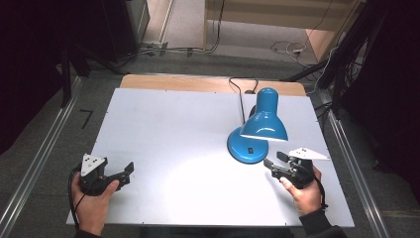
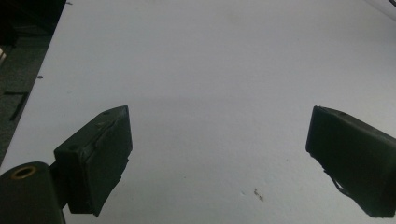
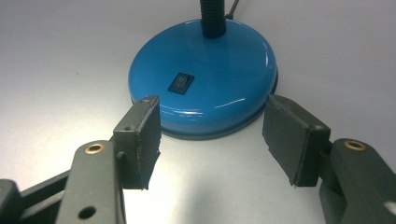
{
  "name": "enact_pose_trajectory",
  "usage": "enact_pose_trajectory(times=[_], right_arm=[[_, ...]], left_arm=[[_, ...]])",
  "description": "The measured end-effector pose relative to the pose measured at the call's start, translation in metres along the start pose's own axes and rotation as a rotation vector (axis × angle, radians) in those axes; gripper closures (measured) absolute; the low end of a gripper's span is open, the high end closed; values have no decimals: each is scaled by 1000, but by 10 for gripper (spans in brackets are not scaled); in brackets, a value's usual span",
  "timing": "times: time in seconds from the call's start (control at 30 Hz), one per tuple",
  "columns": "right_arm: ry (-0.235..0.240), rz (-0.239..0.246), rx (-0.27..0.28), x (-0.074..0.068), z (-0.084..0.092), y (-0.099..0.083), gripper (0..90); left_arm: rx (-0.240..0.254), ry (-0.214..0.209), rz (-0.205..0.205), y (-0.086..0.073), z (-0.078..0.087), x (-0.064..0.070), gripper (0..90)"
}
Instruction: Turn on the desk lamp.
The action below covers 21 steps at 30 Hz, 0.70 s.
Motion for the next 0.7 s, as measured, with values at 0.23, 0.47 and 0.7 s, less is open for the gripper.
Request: enact_pose_trajectory(times=[0.23, 0.47, 0.7], right_arm=[[-13, -2, -4, 6, 6, -3, 344], [-32, -7, -10, 14, 12, -7, 327], [-52, -19, -19, 22, 19, -12, 314]], left_arm=[[0, 0, 0, 0, 0, 0, 74], [-2, 1, -1, 0, 0, 0, 74], [-4, 2, -1, 0, 0, 0, 74]])
Point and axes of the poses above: each handheld gripper's, and its own axes: z roughly backward along the jaws, y roughly out of its top, x roughly to its right, the point moved 5 cm from there along -z, roughly forward along the jaws, and after that the axes turned 2 degrees about x, right-handed, at the moved point
